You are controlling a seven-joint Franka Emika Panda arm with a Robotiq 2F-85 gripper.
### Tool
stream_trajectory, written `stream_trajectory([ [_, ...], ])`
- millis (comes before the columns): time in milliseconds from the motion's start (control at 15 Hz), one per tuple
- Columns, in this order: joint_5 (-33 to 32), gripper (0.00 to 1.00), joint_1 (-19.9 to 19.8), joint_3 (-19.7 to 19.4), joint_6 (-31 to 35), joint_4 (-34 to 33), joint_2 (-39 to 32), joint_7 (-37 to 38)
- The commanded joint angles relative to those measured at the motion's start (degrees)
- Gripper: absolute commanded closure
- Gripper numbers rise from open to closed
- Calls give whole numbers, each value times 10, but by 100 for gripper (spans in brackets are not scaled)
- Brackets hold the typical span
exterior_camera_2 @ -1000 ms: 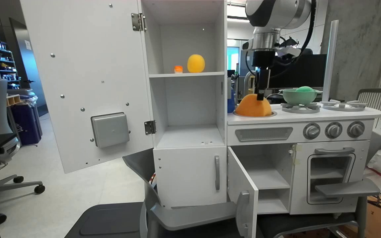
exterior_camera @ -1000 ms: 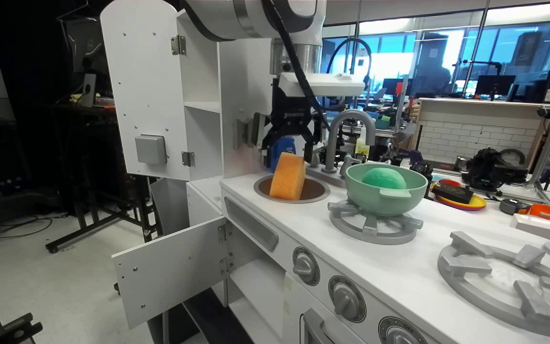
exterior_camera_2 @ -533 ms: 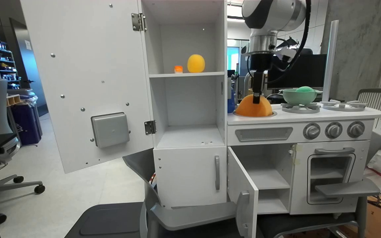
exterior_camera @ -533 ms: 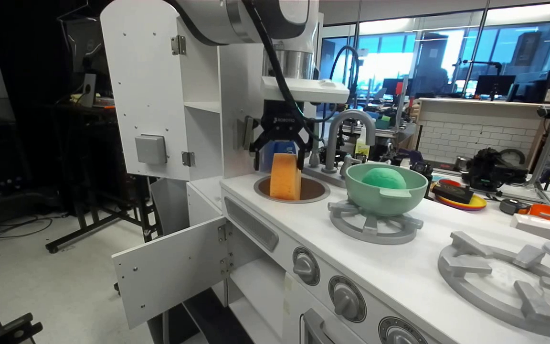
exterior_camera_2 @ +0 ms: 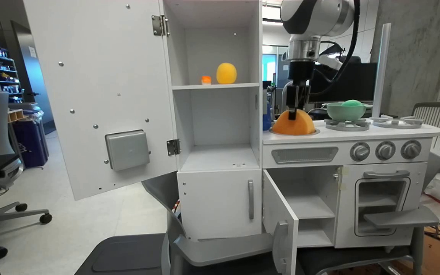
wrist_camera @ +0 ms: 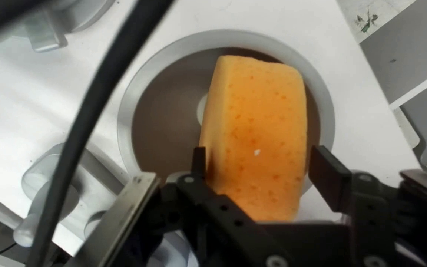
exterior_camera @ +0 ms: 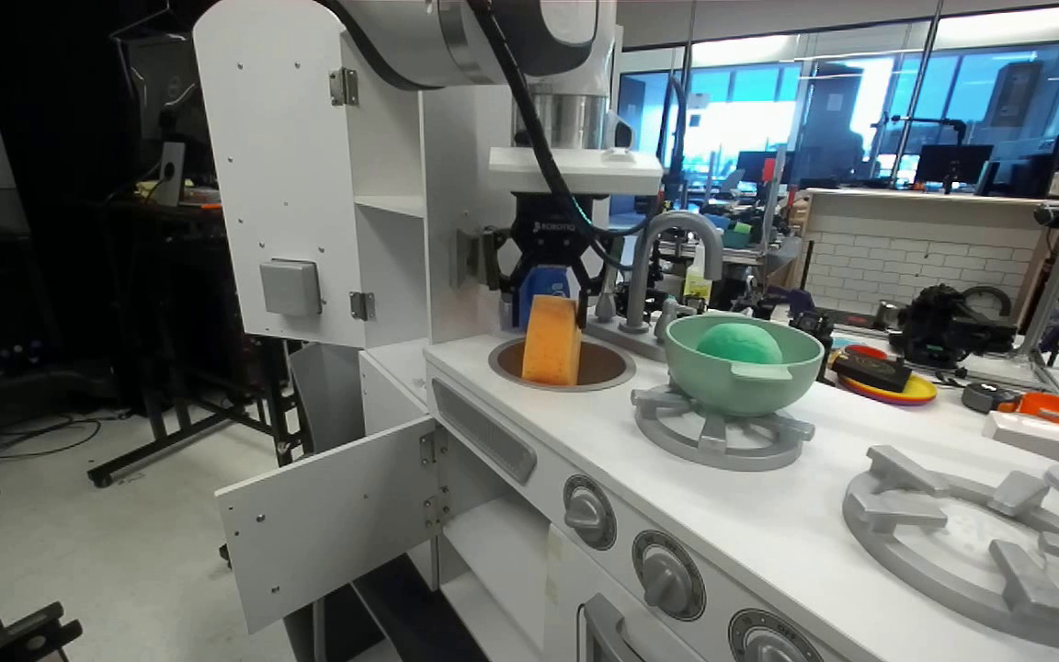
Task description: Put the orange sponge and green plushie in the top compartment of the cabinet under the sink, then close the cabinet door
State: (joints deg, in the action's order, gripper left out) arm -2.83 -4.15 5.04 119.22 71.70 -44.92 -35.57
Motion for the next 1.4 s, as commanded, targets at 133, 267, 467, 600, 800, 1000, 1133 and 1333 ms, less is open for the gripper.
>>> stream_trajectory([
  [133, -18, 73, 7, -16, 10, -10, -5, 54],
  [267, -23, 88, 7, -18, 5, -5, 3, 64],
  [467, -21, 100, -15, -12, -7, 31, 58, 37],
  [600, -16, 97, -28, -10, -21, 56, 107, 16],
  [800, -9, 98, -50, -7, -49, 102, 182, -52],
  [1000, 0, 98, -61, -10, -63, 193, 279, -128],
  [1133, 2, 98, -59, -13, -65, 254, 326, -180],
  [1333, -6, 98, -44, -22, -71, 353, 394, -243],
])
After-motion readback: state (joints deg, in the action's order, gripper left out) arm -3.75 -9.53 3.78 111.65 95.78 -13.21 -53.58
